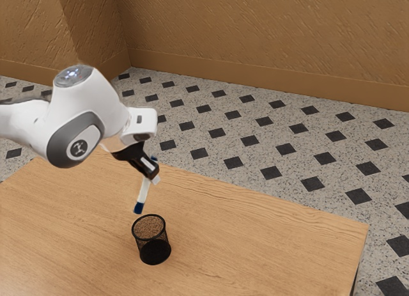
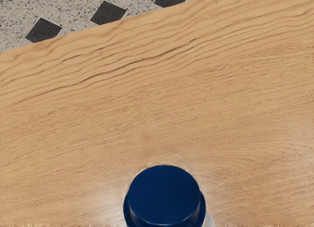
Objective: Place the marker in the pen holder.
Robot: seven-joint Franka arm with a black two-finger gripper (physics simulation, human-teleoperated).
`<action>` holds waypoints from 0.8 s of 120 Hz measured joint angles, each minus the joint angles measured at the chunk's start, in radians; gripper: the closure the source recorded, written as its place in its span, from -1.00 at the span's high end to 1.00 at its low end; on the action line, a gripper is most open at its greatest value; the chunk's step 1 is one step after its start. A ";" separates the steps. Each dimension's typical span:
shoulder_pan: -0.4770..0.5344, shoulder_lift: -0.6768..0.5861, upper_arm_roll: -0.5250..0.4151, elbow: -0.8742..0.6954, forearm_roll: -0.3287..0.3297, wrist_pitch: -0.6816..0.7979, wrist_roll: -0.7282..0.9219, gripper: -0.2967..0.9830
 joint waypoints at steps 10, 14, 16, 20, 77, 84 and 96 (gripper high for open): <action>0.001 -0.022 -0.040 -0.023 0.004 -0.001 -0.050 -0.66; 0.002 -0.029 -0.050 -0.034 0.005 -0.002 -0.069 -0.66; 0.002 -0.035 -0.053 -0.041 0.005 -0.002 -0.078 -0.65; 0.003 -0.044 -0.061 -0.054 0.005 -0.003 -0.096 -0.65; 0.041 0.034 -0.071 -0.062 0.136 0.050 -0.256 -0.63; 0.041 0.041 -0.072 -0.062 0.144 0.063 -0.268 -0.63; 0.040 0.043 -0.072 -0.063 0.152 0.081 -0.287 -0.63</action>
